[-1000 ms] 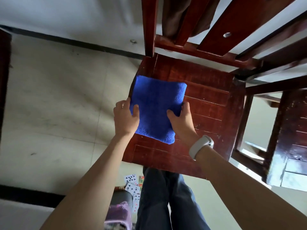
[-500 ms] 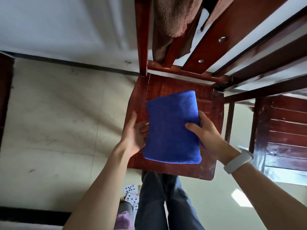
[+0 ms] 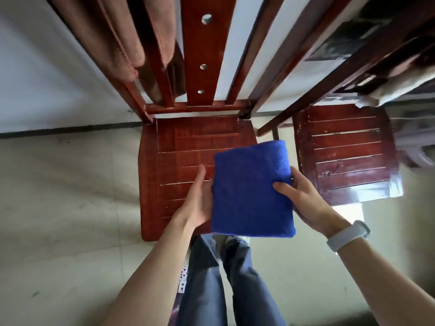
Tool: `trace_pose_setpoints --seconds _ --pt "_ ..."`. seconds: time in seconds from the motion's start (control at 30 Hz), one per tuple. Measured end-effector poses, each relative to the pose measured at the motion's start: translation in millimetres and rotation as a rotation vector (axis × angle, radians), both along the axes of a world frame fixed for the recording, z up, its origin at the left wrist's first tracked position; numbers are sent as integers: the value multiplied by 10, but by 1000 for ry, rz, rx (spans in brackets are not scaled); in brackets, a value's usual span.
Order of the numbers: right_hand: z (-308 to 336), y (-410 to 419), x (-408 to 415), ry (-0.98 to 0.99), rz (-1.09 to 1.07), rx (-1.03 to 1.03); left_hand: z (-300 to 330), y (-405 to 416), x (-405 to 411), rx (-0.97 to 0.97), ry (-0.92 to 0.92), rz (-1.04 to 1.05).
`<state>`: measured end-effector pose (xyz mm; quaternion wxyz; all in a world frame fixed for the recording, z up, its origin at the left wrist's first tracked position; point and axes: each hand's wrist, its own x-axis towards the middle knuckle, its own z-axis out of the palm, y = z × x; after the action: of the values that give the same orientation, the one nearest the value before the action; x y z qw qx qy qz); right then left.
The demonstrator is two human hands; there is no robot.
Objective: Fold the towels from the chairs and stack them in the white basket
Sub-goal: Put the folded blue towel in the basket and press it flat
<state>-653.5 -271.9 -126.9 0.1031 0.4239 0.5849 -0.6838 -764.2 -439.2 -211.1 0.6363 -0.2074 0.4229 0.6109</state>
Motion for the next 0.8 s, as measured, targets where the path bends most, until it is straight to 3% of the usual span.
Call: trace_pose_setpoints --seconds 0.1,0.33,0.43,0.6,0.8 --pt "117 136 395 -30 -80 84 181 220 189 29 122 -27" --pt "383 366 1462 -79 -323 186 745 804 923 -190 870 -511" --pt "483 548 2044 -102 -417 149 998 1172 1359 -197 936 -599" --pt "702 1037 3174 9 -588 -96 1337 1985 2240 -135 964 -691" --pt "930 1724 4584 -33 -693 92 1717 3125 3546 62 1090 -932"
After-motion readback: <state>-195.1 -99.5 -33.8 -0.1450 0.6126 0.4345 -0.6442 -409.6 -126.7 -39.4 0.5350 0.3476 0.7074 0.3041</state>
